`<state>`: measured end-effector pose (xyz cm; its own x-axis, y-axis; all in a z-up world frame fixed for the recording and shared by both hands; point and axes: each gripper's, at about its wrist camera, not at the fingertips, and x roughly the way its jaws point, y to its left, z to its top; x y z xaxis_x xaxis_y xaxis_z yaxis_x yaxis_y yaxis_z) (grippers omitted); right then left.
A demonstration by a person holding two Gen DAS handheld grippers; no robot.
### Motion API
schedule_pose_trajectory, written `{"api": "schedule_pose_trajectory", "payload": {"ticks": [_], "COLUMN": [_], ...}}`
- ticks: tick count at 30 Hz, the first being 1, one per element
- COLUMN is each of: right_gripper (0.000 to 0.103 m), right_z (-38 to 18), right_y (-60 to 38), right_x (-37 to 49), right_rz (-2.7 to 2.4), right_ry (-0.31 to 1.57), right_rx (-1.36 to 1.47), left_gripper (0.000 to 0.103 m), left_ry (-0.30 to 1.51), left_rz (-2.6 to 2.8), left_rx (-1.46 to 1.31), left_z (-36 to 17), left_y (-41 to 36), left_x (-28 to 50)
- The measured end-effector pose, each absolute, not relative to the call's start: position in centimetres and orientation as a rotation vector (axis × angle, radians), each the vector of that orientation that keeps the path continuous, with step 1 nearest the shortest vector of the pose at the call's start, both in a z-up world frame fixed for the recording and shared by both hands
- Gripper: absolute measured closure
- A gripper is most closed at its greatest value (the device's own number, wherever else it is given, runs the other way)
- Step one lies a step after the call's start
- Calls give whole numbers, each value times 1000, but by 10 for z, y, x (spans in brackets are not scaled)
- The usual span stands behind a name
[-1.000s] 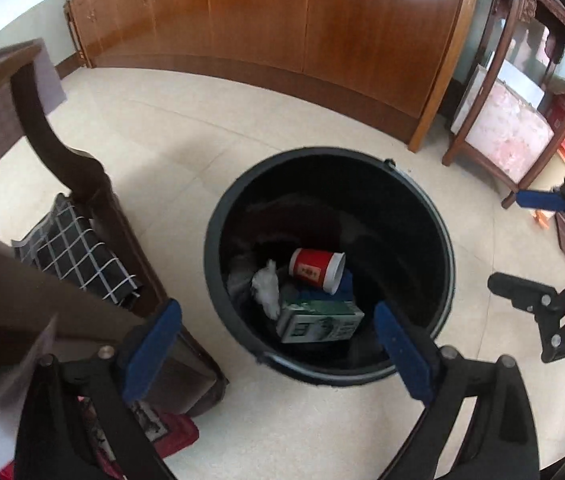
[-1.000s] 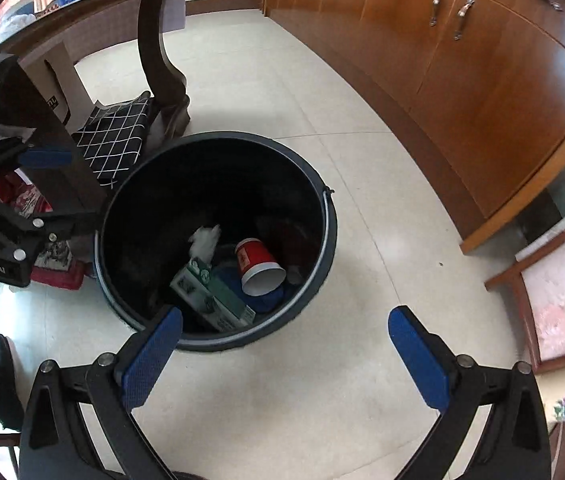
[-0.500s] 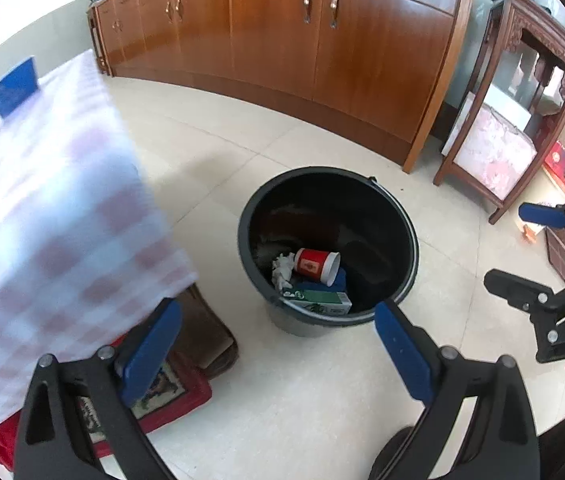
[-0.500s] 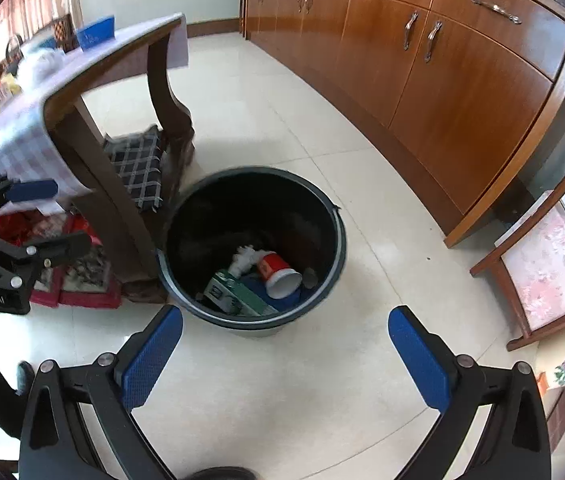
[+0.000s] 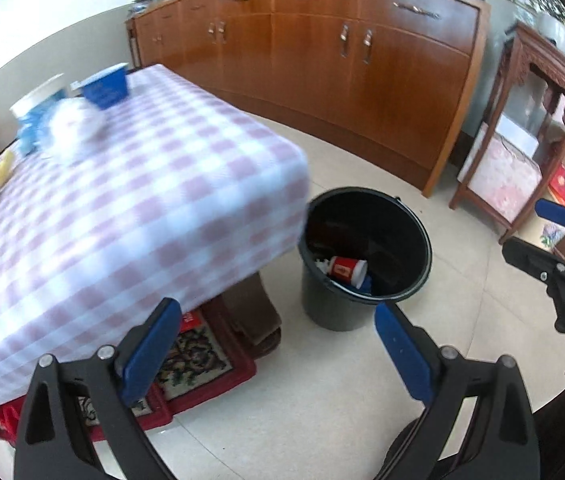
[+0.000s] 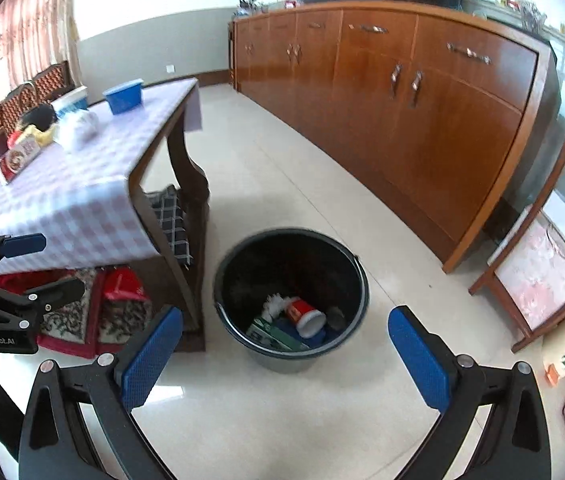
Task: Collect trash
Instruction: 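Move both tools back over the table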
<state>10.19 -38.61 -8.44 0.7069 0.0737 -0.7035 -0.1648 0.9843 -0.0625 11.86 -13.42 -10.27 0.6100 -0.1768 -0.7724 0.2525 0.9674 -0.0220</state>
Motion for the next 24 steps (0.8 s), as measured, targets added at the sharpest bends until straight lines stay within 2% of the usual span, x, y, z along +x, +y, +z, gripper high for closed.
{"api": "schedule_pose_trajectory", "payload": {"ticks": [24], "right_gripper": [0], "right_z": [-52], "right_y": [-295], "right_x": [94], "right_rz": [241], "right_ry": [626], "right_rx": [-82], "left_gripper": [5], "left_ry": [758], "left_rz": [-104], "left_rx": [-91], "left_z": [-63], "left_y": [-20], "left_x": [81]}}
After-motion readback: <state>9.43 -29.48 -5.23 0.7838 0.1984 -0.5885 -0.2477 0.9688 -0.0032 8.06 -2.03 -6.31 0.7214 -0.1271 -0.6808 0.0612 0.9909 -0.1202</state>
